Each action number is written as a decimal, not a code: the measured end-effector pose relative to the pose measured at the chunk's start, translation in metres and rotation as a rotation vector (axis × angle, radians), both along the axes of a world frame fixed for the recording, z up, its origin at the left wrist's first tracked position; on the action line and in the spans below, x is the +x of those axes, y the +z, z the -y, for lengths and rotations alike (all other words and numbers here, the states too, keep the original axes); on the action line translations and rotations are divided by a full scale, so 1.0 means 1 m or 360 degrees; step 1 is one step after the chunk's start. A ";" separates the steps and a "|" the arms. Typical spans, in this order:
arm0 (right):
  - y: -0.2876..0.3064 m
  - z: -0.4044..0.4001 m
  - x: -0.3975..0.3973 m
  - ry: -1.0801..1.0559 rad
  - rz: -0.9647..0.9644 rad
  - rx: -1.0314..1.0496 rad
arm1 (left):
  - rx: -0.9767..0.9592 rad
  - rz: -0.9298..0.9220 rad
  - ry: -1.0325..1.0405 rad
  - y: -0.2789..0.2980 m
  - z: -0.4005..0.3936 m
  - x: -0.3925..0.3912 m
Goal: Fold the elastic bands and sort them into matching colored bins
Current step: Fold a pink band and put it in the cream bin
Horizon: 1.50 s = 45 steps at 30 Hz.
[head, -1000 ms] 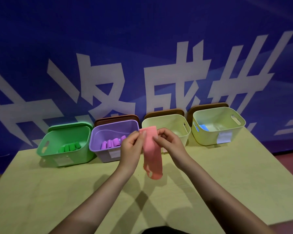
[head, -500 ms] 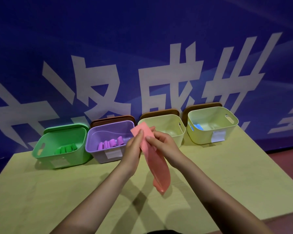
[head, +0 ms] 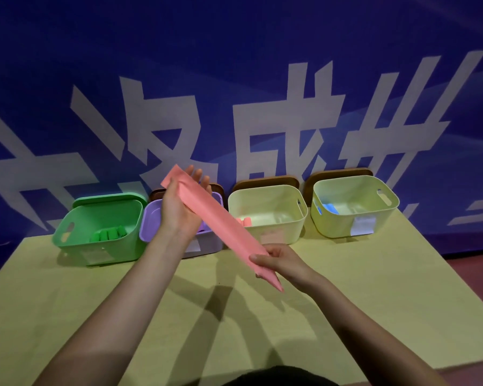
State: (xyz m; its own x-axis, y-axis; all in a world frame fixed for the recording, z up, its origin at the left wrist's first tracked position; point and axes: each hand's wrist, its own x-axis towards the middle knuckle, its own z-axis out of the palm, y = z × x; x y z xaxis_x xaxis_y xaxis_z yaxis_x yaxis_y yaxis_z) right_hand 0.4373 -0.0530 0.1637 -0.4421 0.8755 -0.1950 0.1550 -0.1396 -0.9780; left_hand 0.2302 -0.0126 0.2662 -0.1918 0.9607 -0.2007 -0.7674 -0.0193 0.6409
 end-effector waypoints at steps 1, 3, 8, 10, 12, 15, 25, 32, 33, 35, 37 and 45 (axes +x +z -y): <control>-0.005 -0.002 0.003 -0.0015 0.0004 -0.0020 | -0.0005 0.0012 0.0024 0.000 -0.002 -0.003; -0.013 -0.008 0.006 -0.0028 -0.0001 -0.0054 | -0.0010 0.0010 0.0054 -0.002 -0.005 -0.007; -0.021 -0.020 0.004 -0.0095 0.0008 -0.0009 | -0.0023 -0.0001 0.0103 -0.011 -0.011 -0.008; -0.025 -0.025 0.005 -0.0223 -0.0017 -0.0007 | -0.0023 0.0020 0.0109 -0.014 -0.013 -0.005; -0.032 -0.030 0.007 -0.0403 0.0012 0.0018 | -0.0059 0.0003 0.0132 -0.018 -0.016 -0.004; -0.040 -0.036 0.010 -0.0586 0.0119 -0.0028 | -0.0098 -0.0040 0.0121 -0.024 -0.022 -0.004; -0.035 -0.043 0.012 -0.0491 0.0150 -0.0064 | -0.0155 -0.0045 0.0170 -0.037 -0.042 -0.016; -0.029 -0.039 0.009 -0.0433 -0.1214 -0.0652 | -0.0301 0.0022 0.0183 -0.051 -0.050 -0.044; -0.028 -0.040 0.007 -0.0481 -0.1345 -0.0729 | -0.0357 0.0014 0.0157 -0.054 -0.049 -0.047; -0.020 -0.039 0.003 -0.0582 -0.1494 -0.0817 | -0.0434 0.0035 0.0092 -0.060 -0.048 -0.049; -0.011 -0.040 -0.003 -0.0707 -0.1510 -0.0882 | -0.0502 0.0031 0.0068 -0.069 -0.049 -0.049; -0.016 -0.038 0.008 -0.0595 -0.0472 -0.0307 | -0.0421 0.0139 0.0152 -0.074 -0.059 -0.056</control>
State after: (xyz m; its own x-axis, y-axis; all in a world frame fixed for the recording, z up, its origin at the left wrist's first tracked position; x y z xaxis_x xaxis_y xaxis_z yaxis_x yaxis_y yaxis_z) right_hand 0.4454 -0.0153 0.1473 -0.1666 0.9447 -0.2825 -0.2203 -0.3149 -0.9232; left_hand 0.1740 0.0463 0.1923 -0.2496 0.8514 -0.4613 -0.8226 0.0649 0.5649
